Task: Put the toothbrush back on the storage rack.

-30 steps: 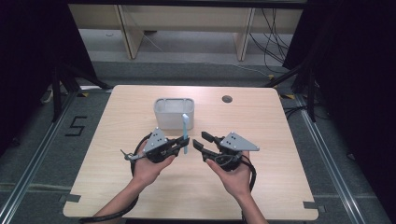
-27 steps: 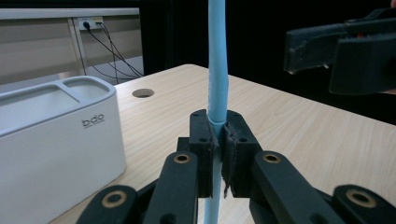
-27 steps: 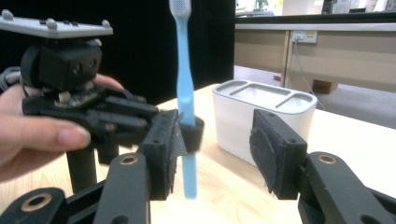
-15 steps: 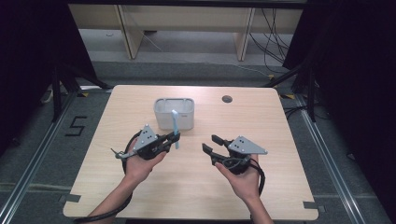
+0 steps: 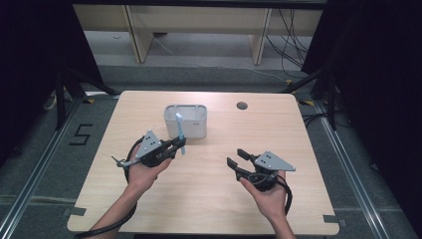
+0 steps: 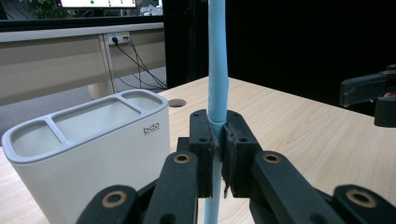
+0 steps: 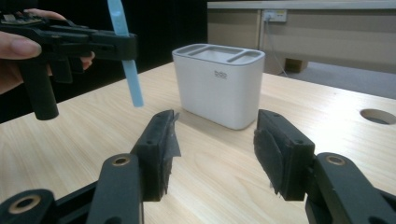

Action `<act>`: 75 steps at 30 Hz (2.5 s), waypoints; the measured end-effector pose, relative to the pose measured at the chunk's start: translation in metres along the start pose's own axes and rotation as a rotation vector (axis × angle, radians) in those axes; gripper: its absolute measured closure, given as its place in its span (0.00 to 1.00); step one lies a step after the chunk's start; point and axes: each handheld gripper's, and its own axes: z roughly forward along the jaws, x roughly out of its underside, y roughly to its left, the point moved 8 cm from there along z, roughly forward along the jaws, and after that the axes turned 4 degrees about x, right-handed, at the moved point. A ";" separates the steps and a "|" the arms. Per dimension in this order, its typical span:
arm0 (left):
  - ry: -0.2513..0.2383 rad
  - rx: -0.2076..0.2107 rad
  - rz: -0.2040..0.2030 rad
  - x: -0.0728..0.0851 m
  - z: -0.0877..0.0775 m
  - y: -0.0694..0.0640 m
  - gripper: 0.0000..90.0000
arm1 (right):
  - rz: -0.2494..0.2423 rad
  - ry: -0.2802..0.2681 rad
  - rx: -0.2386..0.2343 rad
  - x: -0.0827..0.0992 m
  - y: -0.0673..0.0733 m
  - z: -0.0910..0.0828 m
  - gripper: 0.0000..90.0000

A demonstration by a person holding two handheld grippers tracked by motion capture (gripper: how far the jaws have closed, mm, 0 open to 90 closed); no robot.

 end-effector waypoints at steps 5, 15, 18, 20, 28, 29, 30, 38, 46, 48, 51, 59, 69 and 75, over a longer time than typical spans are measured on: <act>-0.004 -0.008 -0.004 -0.002 -0.002 0.005 0.92 | 0.023 -0.006 0.017 0.008 -0.010 -0.007 0.54; -0.022 -0.032 -0.003 -0.006 -0.003 0.015 0.92 | 0.015 0.006 0.063 0.032 -0.022 -0.018 0.53; -0.031 -0.039 -0.004 -0.007 -0.003 0.017 0.92 | 0.020 0.009 0.051 0.036 -0.020 -0.017 0.53; -0.036 -0.042 -0.003 -0.008 -0.002 0.019 0.92 | 0.025 0.007 0.034 0.038 -0.017 -0.016 0.53; -0.060 -0.047 -0.007 -0.013 0.002 0.028 0.92 | 0.025 0.010 0.056 0.040 -0.018 -0.017 0.53; -0.061 -0.052 -0.007 -0.014 0.002 0.029 0.92 | 0.036 0.011 0.049 0.040 -0.018 -0.017 0.53; -0.059 -0.054 -0.007 -0.014 0.003 0.031 0.92 | 0.029 0.011 0.048 0.040 -0.018 -0.017 0.53; -0.074 -0.073 -0.004 -0.023 0.005 0.043 0.92 | 0.017 0.015 0.066 0.041 -0.021 -0.018 0.53; -0.086 -0.090 -0.006 -0.029 0.007 0.053 0.92 | 0.021 0.013 0.051 0.042 -0.020 -0.017 0.53; -0.087 -0.094 -0.007 -0.031 0.007 0.056 0.92 | 0.039 0.034 0.055 0.044 -0.019 -0.018 0.53; -0.093 -0.102 -0.007 -0.036 0.008 0.062 0.92 | 0.042 0.036 0.054 0.044 -0.019 -0.018 0.53; -0.097 -0.119 -0.007 -0.041 0.008 0.071 0.91 | 0.048 0.035 0.053 0.044 -0.019 -0.018 0.53; -0.095 -0.145 0.002 -0.046 0.007 0.081 0.91 | 0.064 0.040 0.041 0.046 -0.018 -0.017 0.53; -0.098 -0.156 0.000 -0.049 0.009 0.086 0.91 | 0.085 0.048 0.050 0.047 -0.017 -0.018 0.53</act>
